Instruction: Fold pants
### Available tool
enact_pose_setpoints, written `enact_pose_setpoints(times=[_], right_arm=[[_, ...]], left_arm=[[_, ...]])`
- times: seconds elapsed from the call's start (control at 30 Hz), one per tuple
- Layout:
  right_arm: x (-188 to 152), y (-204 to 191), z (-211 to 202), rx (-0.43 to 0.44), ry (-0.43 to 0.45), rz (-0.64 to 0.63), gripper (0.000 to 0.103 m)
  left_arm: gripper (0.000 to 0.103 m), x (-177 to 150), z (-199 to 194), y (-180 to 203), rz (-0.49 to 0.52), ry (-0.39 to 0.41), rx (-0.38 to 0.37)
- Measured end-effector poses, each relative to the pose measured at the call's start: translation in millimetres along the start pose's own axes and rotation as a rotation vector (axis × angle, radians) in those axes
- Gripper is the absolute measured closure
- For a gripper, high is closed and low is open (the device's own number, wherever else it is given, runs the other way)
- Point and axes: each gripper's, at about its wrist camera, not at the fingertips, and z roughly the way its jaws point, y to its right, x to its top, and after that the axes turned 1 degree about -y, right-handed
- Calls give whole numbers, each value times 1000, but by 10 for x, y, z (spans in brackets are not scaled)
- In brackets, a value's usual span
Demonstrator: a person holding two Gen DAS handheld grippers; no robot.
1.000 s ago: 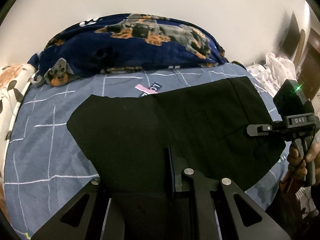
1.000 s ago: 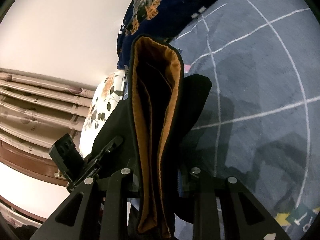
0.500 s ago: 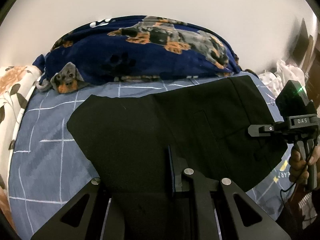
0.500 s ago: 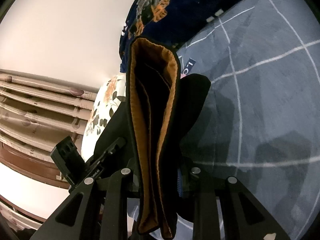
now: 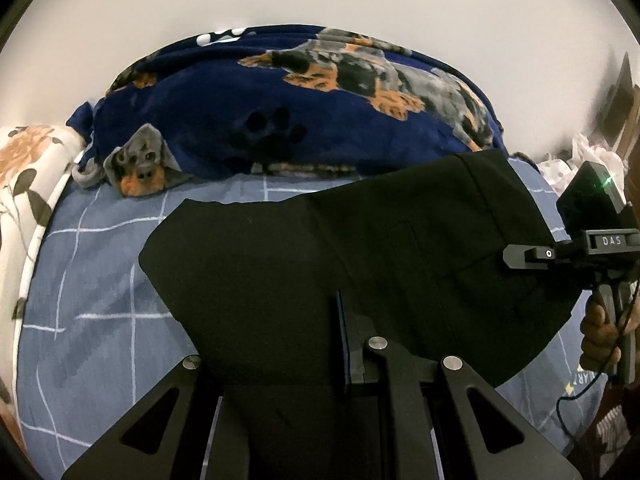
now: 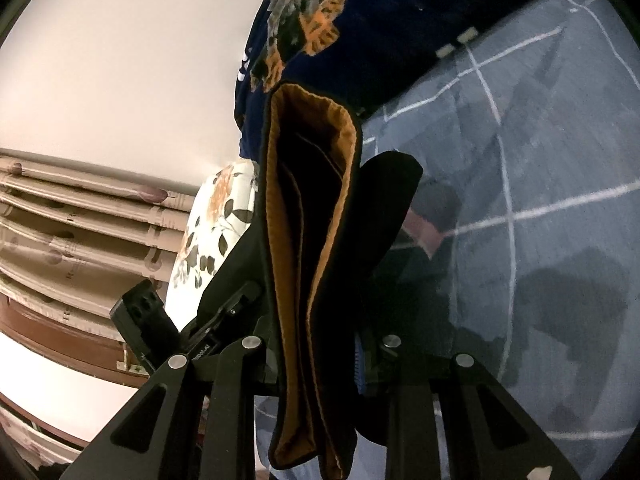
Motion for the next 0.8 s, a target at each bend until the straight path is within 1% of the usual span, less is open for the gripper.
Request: enact_pose_setpoints(times=[0.4, 0.63, 0.8], right_arm=[[227, 53, 76, 40, 25, 10, 80], [346, 118, 98, 64, 36, 22, 80], [415, 190, 123, 75, 38, 35, 80]], left_arm=[[90, 310, 148, -236, -25, 23, 24], [90, 421, 240, -334, -27, 34, 43], [90, 459, 354, -452, -55, 28, 50]])
